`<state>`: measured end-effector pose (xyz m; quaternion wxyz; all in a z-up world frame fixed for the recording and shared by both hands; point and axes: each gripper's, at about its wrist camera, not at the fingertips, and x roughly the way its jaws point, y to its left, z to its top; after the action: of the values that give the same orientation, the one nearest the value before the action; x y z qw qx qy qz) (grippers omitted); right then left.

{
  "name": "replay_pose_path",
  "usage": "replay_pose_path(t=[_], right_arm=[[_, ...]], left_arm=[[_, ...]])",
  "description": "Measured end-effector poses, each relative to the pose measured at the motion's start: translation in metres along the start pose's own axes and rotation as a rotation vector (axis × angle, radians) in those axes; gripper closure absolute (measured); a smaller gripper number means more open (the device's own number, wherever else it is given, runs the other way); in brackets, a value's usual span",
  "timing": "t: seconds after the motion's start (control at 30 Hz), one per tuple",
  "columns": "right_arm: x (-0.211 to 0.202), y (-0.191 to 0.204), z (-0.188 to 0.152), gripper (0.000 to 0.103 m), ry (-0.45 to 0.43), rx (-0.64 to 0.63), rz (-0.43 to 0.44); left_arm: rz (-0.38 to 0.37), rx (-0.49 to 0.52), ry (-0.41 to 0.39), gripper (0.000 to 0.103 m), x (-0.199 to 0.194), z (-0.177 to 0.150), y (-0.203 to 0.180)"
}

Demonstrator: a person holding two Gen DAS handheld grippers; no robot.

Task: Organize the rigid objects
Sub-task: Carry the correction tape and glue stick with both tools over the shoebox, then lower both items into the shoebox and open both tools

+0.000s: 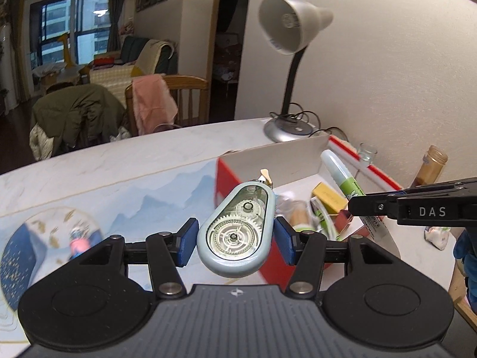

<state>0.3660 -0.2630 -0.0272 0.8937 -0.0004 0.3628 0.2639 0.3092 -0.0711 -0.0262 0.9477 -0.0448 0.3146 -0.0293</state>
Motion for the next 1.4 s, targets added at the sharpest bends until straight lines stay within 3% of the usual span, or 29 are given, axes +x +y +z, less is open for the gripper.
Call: replay_pose_path(t=[0.7,1.07,1.4], right_arm=[[0.012,-0.114,0.023,0.087,-0.031,0.061,-0.08],[0.057,-0.144,0.033,0.087,0.055,0.009,-0.104],[0.091,-0.148,0.026,0.087,0.132,-0.016,-0.077]], left_arm=[[-0.014,0.116,0.071,0.049,0.09,0.036,-0.096],[0.007,0.21,0.12,0.049,0.156,0.06,-0.122],[0.012,0.253,0.221,0.049,0.223,0.074,-0.122]])
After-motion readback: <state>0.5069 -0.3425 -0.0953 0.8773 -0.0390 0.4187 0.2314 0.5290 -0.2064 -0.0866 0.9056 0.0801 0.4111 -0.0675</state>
